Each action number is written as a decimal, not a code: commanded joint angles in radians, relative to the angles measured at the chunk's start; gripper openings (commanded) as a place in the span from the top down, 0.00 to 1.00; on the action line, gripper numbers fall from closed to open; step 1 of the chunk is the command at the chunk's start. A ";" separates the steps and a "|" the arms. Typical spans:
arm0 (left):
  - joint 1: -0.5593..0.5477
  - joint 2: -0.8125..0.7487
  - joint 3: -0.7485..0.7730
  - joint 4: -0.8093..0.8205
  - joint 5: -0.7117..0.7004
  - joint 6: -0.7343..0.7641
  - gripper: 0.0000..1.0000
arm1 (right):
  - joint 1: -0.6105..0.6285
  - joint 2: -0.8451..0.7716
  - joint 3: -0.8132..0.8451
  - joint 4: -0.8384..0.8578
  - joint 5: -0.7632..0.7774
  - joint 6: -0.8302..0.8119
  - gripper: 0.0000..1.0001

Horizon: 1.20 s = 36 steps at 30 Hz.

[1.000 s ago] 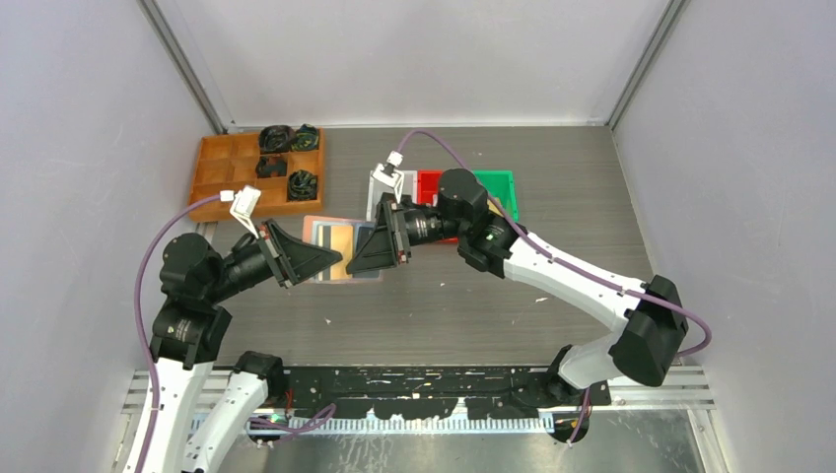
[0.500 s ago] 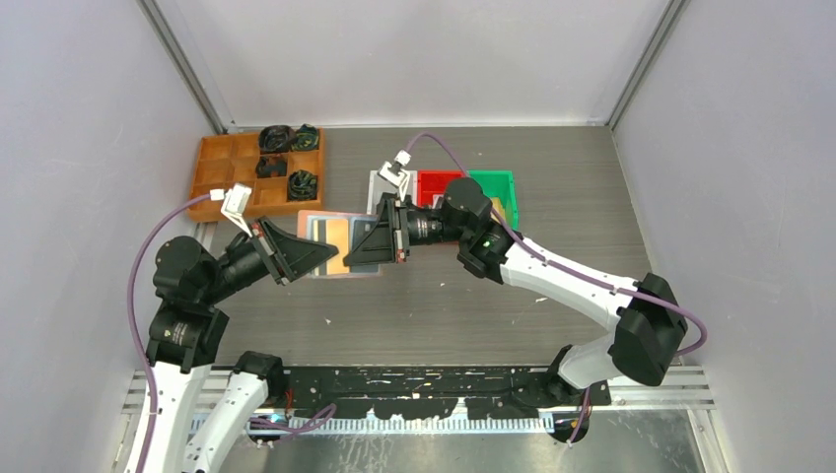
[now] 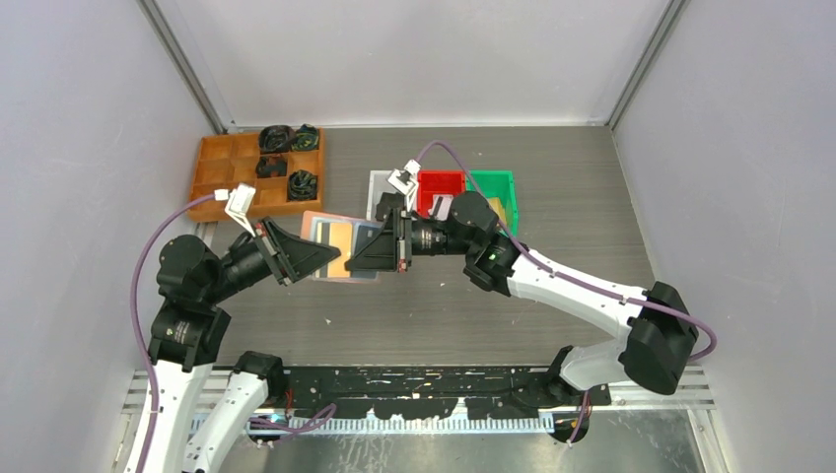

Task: Take the credit cards out of the card holder
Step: Remove the credit card from the card holder.

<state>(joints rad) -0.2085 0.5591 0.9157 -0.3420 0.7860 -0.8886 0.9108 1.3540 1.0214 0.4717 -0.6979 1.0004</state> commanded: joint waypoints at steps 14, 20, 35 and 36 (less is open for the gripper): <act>-0.008 -0.006 0.043 0.129 0.094 -0.079 0.85 | -0.058 -0.033 -0.110 0.312 -0.043 0.142 0.99; -0.008 -0.006 0.053 0.143 0.110 -0.092 0.89 | -0.075 -0.024 -0.140 0.385 -0.052 0.178 0.99; -0.008 -0.008 0.063 0.188 0.139 -0.135 0.88 | -0.112 0.000 -0.165 0.469 -0.011 0.242 0.99; -0.008 -0.007 0.063 0.194 0.142 -0.138 0.89 | -0.112 0.007 -0.165 0.482 -0.012 0.250 0.99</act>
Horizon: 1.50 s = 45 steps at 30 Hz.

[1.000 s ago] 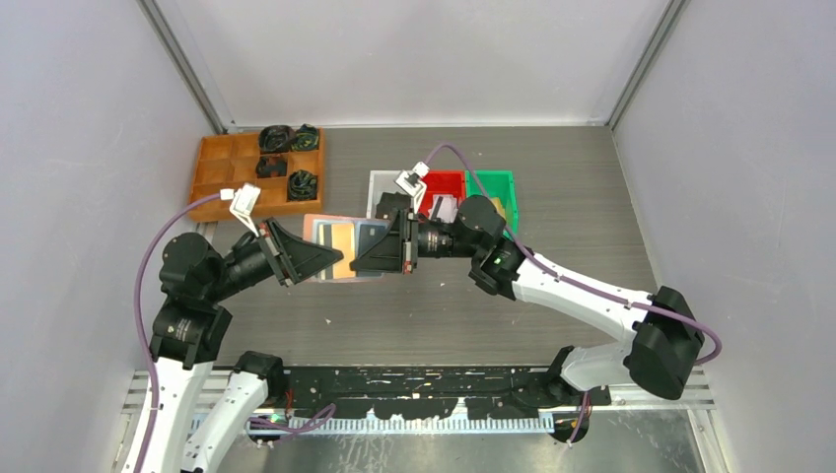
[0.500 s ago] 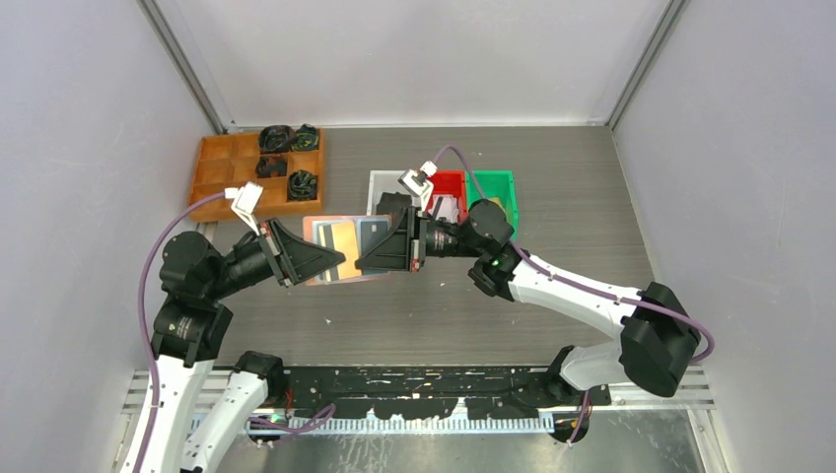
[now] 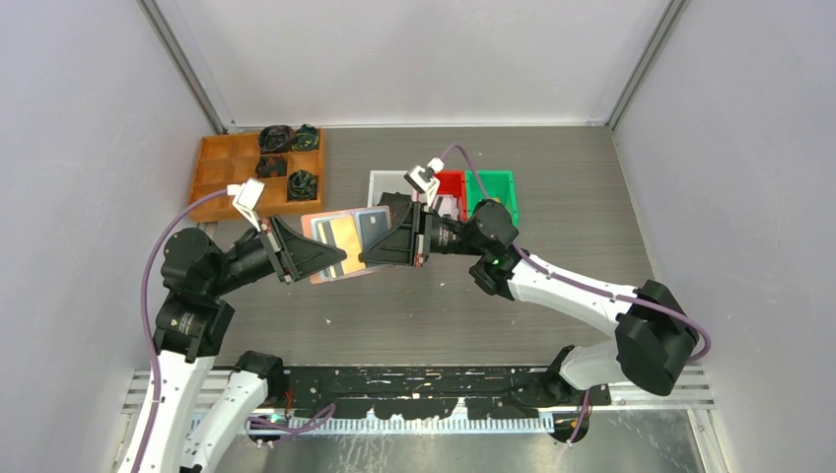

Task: Take the credit cards out of the card holder
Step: Remove the credit card from the card holder.

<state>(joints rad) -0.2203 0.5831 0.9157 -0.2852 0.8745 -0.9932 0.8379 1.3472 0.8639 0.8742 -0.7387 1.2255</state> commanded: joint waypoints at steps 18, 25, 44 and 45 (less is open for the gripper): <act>0.004 -0.022 0.085 0.172 0.089 -0.060 1.00 | -0.057 0.025 -0.018 0.184 0.070 0.066 0.84; 0.004 -0.025 0.080 0.168 0.083 -0.054 1.00 | -0.027 0.065 0.090 0.135 0.038 0.061 0.67; 0.003 -0.043 0.063 0.100 0.044 0.018 1.00 | -0.033 -0.187 0.152 -0.337 -0.075 -0.168 0.48; 0.004 -0.044 0.062 0.100 0.044 0.018 1.00 | -0.029 -0.187 0.155 -0.336 -0.080 -0.169 0.47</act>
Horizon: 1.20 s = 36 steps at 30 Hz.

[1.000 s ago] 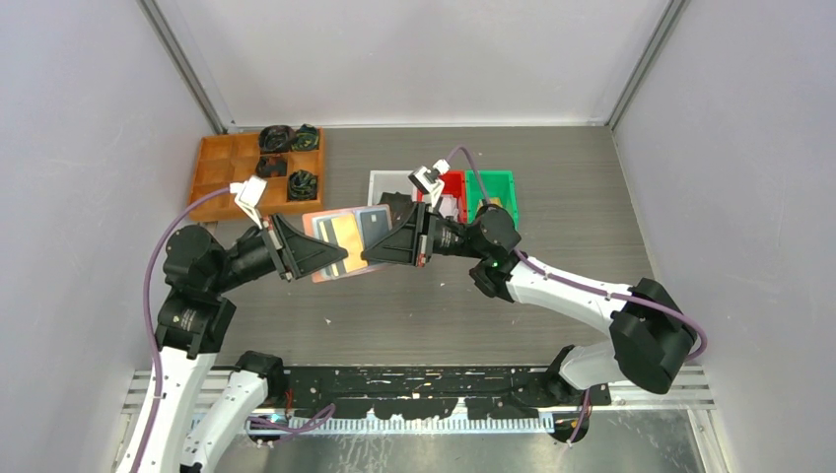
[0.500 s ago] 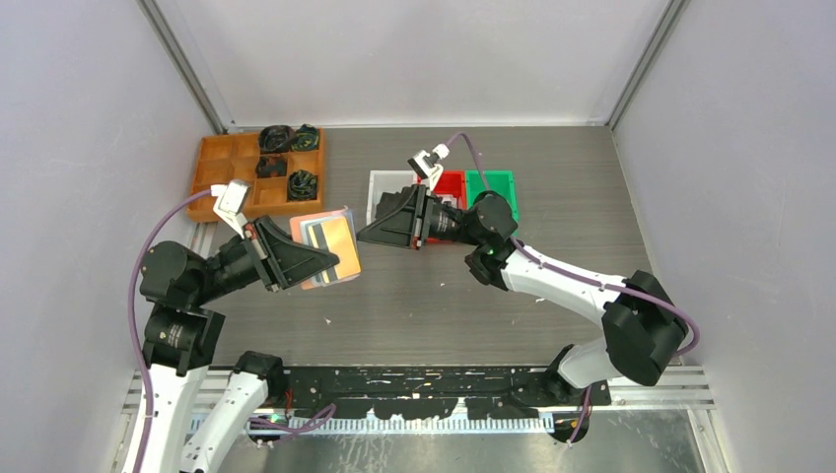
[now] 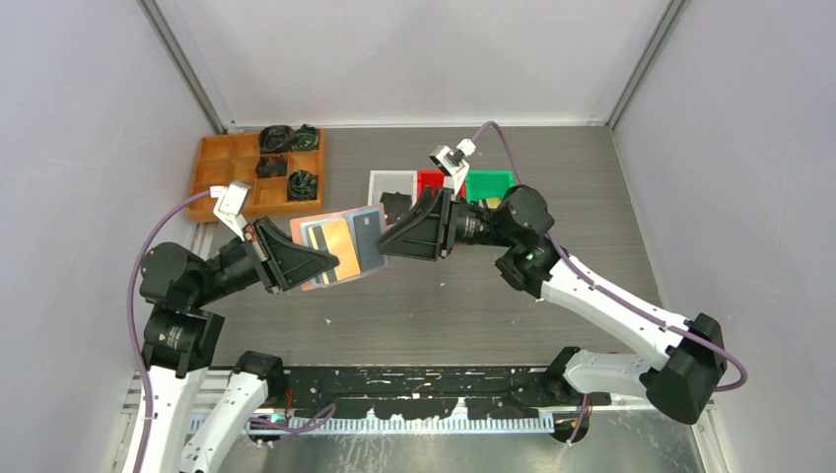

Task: Take the credit cards out of the card holder
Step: Remove the credit card from the card holder.

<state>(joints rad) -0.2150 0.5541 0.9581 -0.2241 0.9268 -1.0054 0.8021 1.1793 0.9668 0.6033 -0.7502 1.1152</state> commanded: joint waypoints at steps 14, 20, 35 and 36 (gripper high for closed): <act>-0.001 -0.011 0.012 0.031 -0.009 0.045 1.00 | 0.034 0.086 0.177 -0.125 -0.116 -0.098 0.48; -0.002 -0.009 0.006 0.034 -0.009 0.045 1.00 | 0.035 0.118 0.190 -0.047 -0.137 -0.036 0.58; -0.002 -0.015 0.003 0.024 -0.009 0.052 1.00 | 0.060 0.197 0.217 0.039 -0.149 0.021 0.66; -0.001 -0.015 0.004 0.023 -0.009 0.053 1.00 | 0.060 0.200 0.215 0.050 -0.148 0.030 0.70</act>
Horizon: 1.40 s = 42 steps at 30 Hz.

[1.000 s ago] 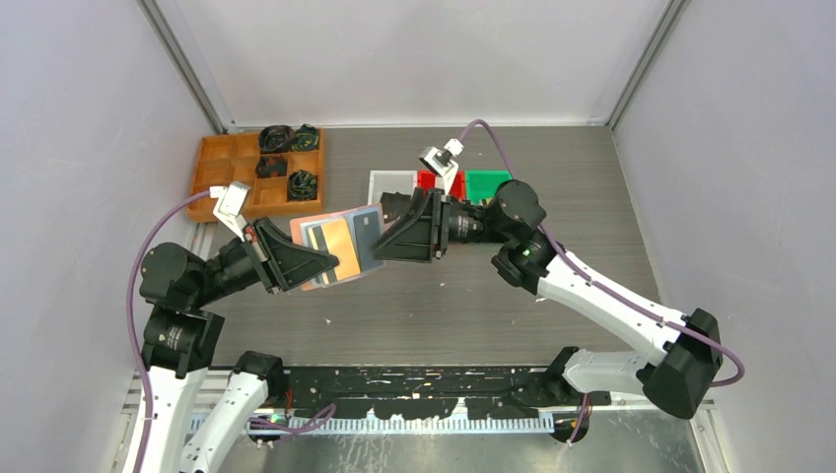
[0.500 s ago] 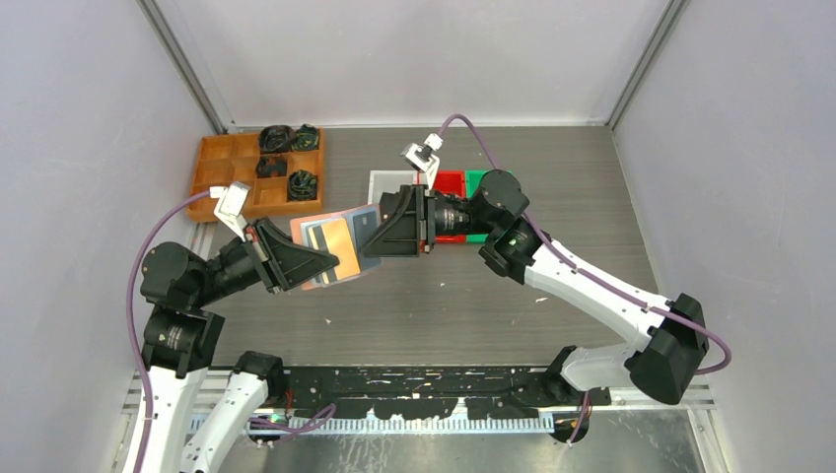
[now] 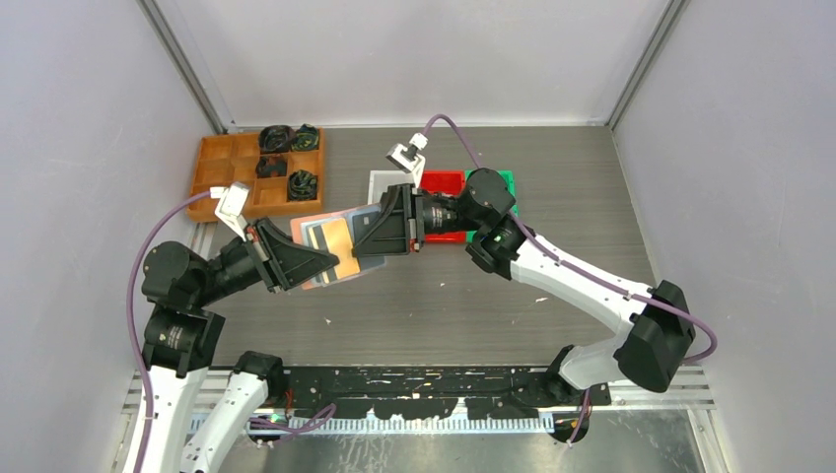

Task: Take the credit cards out of the card holder
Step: Remove the credit card from the card holder.

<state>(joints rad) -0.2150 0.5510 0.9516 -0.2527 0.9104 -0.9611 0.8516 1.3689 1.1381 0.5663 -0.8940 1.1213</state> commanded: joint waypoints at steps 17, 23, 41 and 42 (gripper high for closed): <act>-0.001 -0.013 0.014 0.063 0.015 -0.010 0.91 | -0.025 -0.013 -0.093 0.180 0.057 0.075 0.99; -0.002 -0.010 0.020 0.071 0.020 -0.018 0.89 | -0.060 -0.046 -0.177 0.258 0.081 0.125 0.99; -0.002 -0.013 0.029 -0.022 -0.096 0.050 0.86 | -0.070 -0.137 -0.161 -0.026 0.072 -0.052 0.99; -0.001 -0.013 0.029 -0.022 -0.095 0.049 0.87 | -0.071 -0.135 -0.161 -0.017 0.071 -0.046 0.99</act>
<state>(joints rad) -0.2203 0.5472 0.9463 -0.3347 0.8330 -0.9165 0.7815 1.2457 0.9482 0.5743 -0.8162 1.1118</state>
